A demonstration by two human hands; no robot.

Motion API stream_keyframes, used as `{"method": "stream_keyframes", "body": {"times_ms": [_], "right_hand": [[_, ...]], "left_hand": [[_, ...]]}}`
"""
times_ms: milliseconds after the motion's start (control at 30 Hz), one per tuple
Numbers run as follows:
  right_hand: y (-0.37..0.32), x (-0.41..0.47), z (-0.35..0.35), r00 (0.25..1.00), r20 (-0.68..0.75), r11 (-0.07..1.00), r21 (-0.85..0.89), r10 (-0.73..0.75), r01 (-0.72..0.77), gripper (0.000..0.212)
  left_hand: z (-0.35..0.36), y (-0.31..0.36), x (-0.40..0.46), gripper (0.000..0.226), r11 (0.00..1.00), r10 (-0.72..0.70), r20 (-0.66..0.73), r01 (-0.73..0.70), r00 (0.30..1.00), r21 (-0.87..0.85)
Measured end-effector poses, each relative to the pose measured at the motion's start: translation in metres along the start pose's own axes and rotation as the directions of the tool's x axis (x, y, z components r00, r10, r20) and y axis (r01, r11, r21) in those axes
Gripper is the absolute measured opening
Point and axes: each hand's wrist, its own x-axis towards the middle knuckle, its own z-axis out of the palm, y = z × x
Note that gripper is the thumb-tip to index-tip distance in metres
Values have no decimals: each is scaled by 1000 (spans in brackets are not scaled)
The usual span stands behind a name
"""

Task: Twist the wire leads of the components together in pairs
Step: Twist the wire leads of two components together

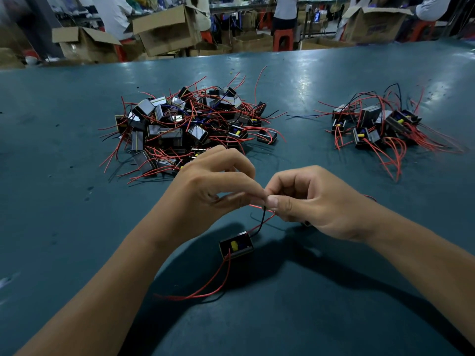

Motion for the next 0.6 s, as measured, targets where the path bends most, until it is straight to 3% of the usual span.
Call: {"method": "stream_keyframes", "body": {"times_ms": [100,333,600], "right_hand": [[1,0,1,1000,-23,1000,-29,-13,13,10],[5,1,8,974,-207,949,-314,-94,25,12],[1,1,5,990,-139,993,-117,-28,11,9]], "left_hand": [[3,2,1,8,997,-70,12,71,997,-33],[9,9,1,7,952,-277,52,281,959,-117],[4,5,1,13,966,-223,14,223,975,-133]]}}
